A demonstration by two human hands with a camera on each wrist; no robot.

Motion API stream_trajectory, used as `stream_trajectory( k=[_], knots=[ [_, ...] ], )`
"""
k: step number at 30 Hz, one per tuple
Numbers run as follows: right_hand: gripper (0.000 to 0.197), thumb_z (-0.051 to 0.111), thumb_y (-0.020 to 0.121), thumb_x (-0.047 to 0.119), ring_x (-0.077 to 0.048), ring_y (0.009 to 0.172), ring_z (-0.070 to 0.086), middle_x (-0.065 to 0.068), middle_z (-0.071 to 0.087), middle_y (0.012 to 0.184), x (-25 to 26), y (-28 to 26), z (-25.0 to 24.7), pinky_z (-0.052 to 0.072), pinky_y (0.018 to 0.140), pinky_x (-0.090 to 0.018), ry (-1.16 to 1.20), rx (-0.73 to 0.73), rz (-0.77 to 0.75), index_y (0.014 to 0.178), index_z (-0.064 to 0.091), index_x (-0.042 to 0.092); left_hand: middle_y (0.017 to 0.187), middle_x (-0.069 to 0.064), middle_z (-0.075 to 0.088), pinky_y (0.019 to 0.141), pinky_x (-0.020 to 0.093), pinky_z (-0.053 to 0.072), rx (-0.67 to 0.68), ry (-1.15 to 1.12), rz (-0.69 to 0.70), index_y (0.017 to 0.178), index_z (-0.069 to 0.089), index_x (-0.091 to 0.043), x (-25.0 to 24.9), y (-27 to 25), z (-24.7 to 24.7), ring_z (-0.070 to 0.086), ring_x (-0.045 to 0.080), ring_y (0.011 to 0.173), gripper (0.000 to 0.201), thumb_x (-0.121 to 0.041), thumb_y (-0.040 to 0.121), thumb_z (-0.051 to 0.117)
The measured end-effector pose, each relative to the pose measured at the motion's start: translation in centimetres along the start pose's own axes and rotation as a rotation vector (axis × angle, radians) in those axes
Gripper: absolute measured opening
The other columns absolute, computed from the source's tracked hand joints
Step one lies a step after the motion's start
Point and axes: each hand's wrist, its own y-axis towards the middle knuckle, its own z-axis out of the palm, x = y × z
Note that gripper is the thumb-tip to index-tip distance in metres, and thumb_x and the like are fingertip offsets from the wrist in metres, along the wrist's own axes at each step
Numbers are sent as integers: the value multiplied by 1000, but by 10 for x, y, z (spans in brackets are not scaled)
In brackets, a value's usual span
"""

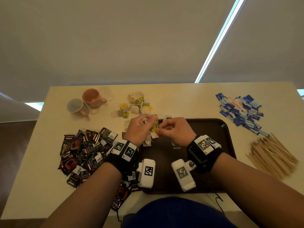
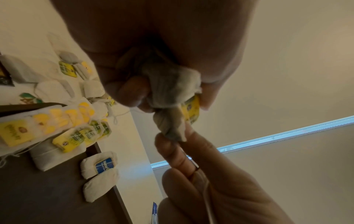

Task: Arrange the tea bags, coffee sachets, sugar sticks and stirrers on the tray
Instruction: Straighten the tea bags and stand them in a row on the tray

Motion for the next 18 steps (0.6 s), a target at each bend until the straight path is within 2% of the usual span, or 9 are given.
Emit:
stream_trajectory(
  k=[2,4,6,8,10,12,13,15,18],
  knots=[
    [12,79,81,19,-24,75,71,-9,75,82,1,-3,-2,57,76,-33,-9,-15,-14,86,75,9,100,-5,74,86,11,44,1,-33,21,93,76,-14,-1,-5,-1,64,0,100,18,-25,97,62],
    [9,79,82,16,-14,71,65,-11,73,83,4,-5,-5,54,72,-27,-24,-29,-47,85,74,8,96,-7,74,84,11,46,-1,-27,32,91,76,-18,-4,-10,-3,65,-2,95,19,-27,97,61],
    [8,77,82,13,-11,72,62,-13,72,83,8,-6,-9,52,72,-24,-32,-39,-82,85,73,7,84,-14,73,79,12,47,9,4,32,84,74,-23,-5,-12,-6,64,-4,84,13,-25,94,67],
    [6,77,82,12,-8,72,61,-12,72,83,10,-5,-12,52,72,-22,-34,-64,-97,83,73,9,72,-19,69,73,11,46,23,46,49,75,70,-28,-6,-13,-9,61,-6,74,20,-14,89,73],
    [6,77,83,13,-5,71,61,-8,72,82,12,-4,-13,49,70,-16,-31,-82,-105,85,73,9,71,-14,68,68,12,46,22,73,68,73,70,-26,-10,-15,-9,59,-4,69,22,-9,87,74],
    [12,76,85,17,-1,72,61,-3,72,83,13,-3,-14,48,71,-12,-42,-75,-124,91,75,7,75,-5,69,66,12,46,13,43,87,79,73,-16,-16,-15,-10,61,-1,68,13,-6,87,73],
    [15,76,85,21,-1,74,62,0,72,84,14,-3,-14,48,73,-12,-50,-56,-132,94,76,8,76,-3,70,66,10,45,-3,19,87,81,74,-13,-19,-15,-10,61,-3,67,10,-5,87,73],
    [20,76,85,29,-7,84,65,3,74,89,16,-6,-14,49,79,-17,-57,9,-146,97,77,14,79,-6,70,67,7,45,-51,0,80,81,73,-17,-23,-14,-11,62,-8,70,12,-7,87,74],
    [16,76,85,28,-16,91,68,2,76,92,18,-7,-13,51,85,-25,-50,27,-167,96,77,17,83,-7,68,63,14,48,-94,-45,18,84,70,-23,-26,-11,-13,61,2,67,11,-14,86,77]
  ],
)
